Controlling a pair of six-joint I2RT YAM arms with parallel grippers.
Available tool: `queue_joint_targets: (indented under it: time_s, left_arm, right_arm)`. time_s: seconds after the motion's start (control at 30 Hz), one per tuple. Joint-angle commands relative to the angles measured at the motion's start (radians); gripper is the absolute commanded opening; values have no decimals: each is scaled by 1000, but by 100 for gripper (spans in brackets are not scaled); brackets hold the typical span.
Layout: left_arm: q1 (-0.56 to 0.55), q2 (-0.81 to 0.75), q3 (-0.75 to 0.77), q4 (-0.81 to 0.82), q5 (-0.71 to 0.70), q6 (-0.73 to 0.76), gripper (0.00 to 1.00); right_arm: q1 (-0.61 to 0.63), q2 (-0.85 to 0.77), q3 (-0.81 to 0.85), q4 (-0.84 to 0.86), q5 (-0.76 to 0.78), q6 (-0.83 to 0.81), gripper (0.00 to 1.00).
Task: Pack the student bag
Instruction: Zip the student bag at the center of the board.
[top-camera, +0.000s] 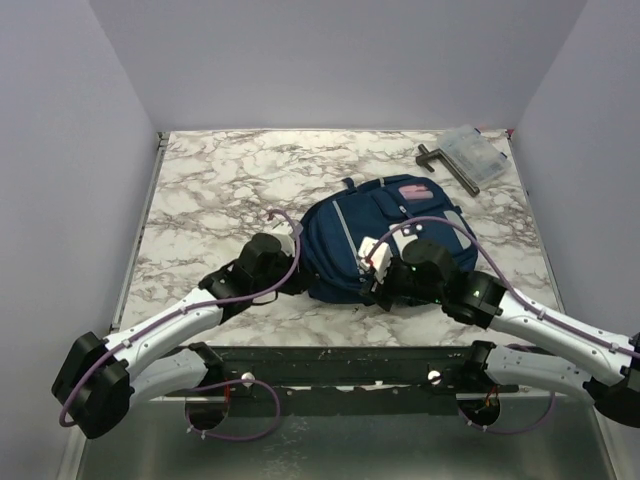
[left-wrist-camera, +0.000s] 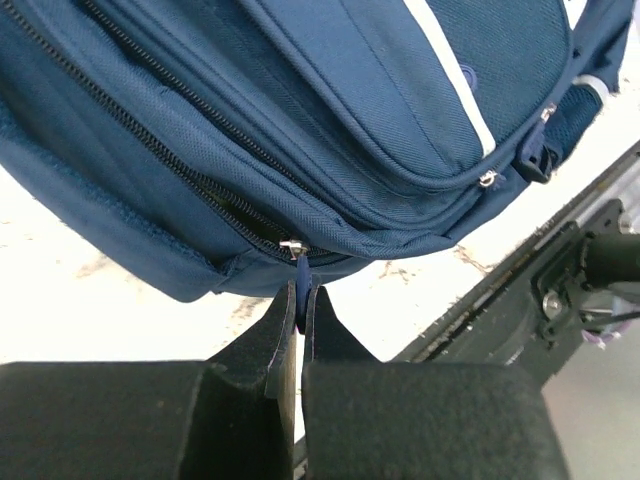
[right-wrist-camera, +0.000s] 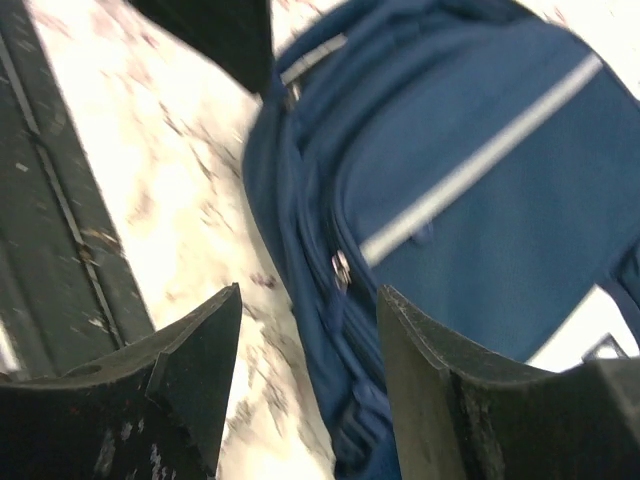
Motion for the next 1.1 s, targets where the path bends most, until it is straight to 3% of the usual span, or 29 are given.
queue_joint_targets:
  time_s: [0.0,0.23,0.67,0.77,0.87,0.97,1.07]
  left_arm:
    - [-84,-44,25,1,57,-72,0]
    - [-170,-65,17,29,30,-133,0]
    - [-169,-65,15,32,32,-148,0]
    - [-169,-65,2,32,8,-157,0]
    - [-168,-73,-23,28,-52,-166,0]
    - [-138,-72,-40,-16,-137,-170,0]
    - [-48,-72,-67,-25,-138,-161,0]
  right_arm:
    - [0,87,37,137,-164,86,60]
    - [18,296,117,129,-156,16,55]
    - [40,356,48,135,-83,-37,46]
    - [48,390,56,113,-85,-54,33]
    - [48,409,65,38,-78,-76,1]
    - [48,373,54,-63,-41,-81,1]
    - [46,273,-1,-142,46,-66,0]
